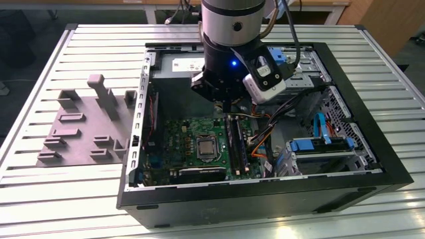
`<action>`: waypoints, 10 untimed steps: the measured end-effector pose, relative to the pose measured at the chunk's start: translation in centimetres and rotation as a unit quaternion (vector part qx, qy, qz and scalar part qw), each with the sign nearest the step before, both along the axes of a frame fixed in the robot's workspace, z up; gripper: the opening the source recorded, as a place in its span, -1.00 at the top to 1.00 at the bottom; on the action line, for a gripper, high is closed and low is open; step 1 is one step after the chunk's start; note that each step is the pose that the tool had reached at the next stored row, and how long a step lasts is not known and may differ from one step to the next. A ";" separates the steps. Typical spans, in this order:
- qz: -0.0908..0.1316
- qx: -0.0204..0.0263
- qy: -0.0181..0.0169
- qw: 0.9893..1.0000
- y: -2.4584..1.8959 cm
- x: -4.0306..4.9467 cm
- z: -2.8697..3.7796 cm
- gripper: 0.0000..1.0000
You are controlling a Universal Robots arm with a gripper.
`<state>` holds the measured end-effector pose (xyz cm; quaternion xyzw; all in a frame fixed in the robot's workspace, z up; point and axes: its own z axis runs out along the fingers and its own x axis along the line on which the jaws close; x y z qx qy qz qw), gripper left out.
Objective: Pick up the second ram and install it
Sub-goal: 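Insert the second ram into the second slot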
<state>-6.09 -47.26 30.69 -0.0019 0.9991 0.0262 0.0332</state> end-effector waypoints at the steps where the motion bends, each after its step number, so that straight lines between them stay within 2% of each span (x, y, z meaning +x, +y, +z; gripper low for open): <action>1: 0.000 0.000 0.000 1.000 0.00 0.00 -0.06 0.76; 10: 0.000 0.000 0.000 1.000 0.00 0.01 -0.53 0.76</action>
